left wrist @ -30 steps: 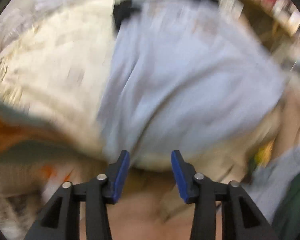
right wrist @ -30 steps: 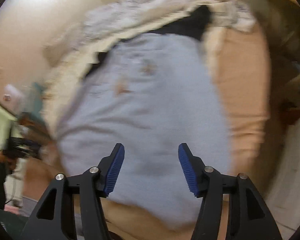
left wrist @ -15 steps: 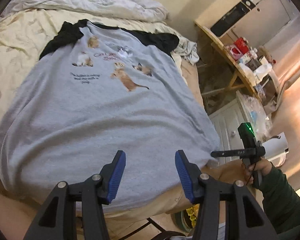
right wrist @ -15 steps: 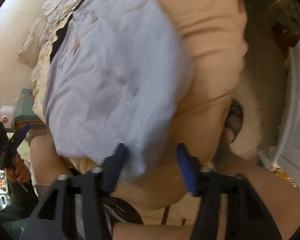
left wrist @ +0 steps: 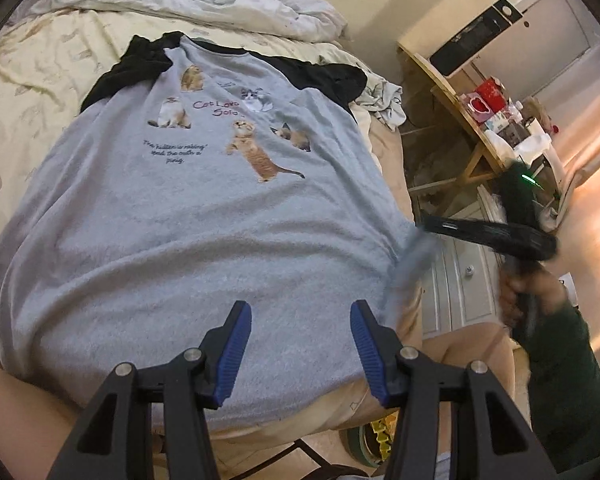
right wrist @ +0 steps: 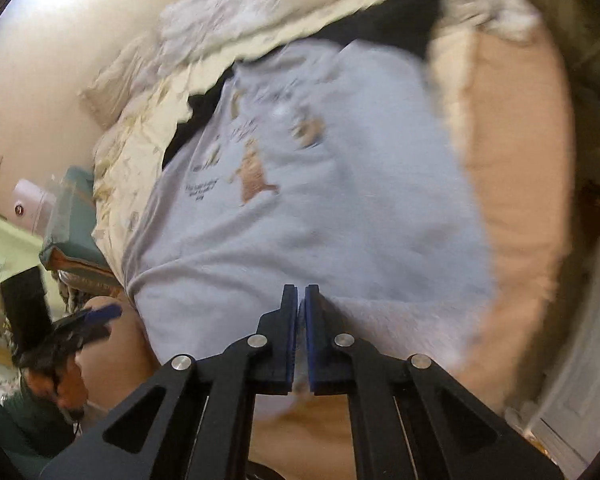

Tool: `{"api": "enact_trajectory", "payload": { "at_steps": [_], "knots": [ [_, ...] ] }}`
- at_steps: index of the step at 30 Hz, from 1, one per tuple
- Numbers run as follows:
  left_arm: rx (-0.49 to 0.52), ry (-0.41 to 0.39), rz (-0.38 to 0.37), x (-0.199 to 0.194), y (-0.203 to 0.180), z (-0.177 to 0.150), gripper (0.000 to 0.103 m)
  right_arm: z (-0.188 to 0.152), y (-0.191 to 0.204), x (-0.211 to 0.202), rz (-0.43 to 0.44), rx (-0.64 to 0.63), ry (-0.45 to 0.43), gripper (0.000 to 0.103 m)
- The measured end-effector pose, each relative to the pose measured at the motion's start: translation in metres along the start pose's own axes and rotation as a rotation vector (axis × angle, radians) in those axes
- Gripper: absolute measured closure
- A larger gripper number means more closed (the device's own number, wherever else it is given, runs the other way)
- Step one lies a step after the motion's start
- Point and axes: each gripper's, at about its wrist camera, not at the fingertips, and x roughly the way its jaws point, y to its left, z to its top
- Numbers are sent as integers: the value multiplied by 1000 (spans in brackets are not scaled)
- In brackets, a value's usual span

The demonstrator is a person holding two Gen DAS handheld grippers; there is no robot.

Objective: Fold clothes

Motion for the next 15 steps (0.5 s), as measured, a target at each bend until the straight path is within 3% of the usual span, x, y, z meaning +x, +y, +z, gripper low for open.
{"api": "enact_trajectory", "payload": {
  "at_steps": [3,7,10,12,13,14,15],
  "knots": [
    [-25,-1,-4,-5,7,-9,51,10,4,54,23,19,90,99],
    [-33,4,-4,-5,14,-17,51,5,-10,87,8,63,178,97],
    [-43,7,-14,-2,18,-19,51,2,-8,50,18,19,92,91],
    [-47,10,-24,1,20,-18,51,-4,-6,8,37,-5,-7,63],
    [-48,11,-28,2,20,-18,51,-10,-9,-8,46,12,-36,56],
    [-47,11,-34,3,20,-17,51,-20,-18,-24,61,56,-58,40],
    [-46,11,-39,4,20,-16,51,-29,-26,-36,78,104,-75,37]
  ]
}}
